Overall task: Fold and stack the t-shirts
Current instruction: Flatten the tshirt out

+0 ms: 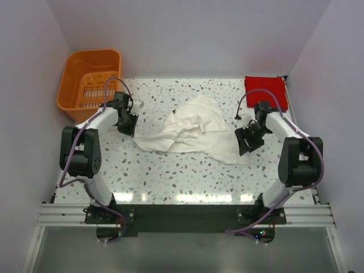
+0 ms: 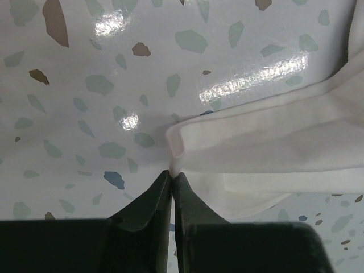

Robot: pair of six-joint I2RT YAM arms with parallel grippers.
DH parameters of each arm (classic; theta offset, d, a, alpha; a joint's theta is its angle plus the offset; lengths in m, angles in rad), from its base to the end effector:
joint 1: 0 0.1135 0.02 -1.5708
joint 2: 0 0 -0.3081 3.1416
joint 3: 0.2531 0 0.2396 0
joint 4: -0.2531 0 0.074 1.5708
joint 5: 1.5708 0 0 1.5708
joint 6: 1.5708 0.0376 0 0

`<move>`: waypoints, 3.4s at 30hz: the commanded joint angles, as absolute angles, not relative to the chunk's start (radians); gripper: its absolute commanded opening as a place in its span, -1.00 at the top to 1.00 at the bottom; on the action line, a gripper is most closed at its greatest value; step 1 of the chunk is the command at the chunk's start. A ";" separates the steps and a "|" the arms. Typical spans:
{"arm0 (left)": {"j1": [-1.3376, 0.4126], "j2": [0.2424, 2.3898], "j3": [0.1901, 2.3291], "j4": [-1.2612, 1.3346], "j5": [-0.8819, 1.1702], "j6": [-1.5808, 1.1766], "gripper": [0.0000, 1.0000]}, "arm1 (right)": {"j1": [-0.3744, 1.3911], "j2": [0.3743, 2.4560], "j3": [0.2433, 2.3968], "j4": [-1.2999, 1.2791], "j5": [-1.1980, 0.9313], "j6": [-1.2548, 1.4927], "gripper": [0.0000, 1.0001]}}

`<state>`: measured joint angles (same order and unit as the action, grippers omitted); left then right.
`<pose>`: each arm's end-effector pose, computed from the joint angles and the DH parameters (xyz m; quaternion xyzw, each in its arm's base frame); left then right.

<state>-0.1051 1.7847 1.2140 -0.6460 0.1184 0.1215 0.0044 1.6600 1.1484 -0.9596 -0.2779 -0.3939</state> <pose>0.3492 -0.0413 0.2353 0.1215 0.9752 -0.0568 0.1763 0.2900 0.0116 0.2495 -0.2024 0.9682 0.1262 0.0751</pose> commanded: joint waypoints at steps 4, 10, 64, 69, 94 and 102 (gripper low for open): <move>-0.101 1.746 1.207 -0.637 0.147 0.112 0.81 | 0.002 1.660 1.063 -0.902 -0.212 -0.350 -0.16; -0.103 1.721 1.172 -0.609 0.179 0.109 0.81 | 0.008 1.712 1.045 -0.810 -0.130 -0.356 -0.22; 0.046 1.126 1.537 0.094 0.353 -0.232 1.00 | -0.334 1.114 1.811 -0.170 -0.232 0.023 1.00; 0.046 1.120 1.554 0.055 0.310 -0.218 1.00 | -0.334 1.115 1.829 -0.175 -0.244 0.018 1.00; -0.028 1.933 2.446 0.538 0.207 -0.290 1.00 | -0.318 1.816 2.617 0.280 -0.129 0.365 1.00; -0.028 1.740 1.946 0.637 0.294 -0.221 1.00 | -0.313 1.698 2.236 0.285 -0.279 0.289 1.00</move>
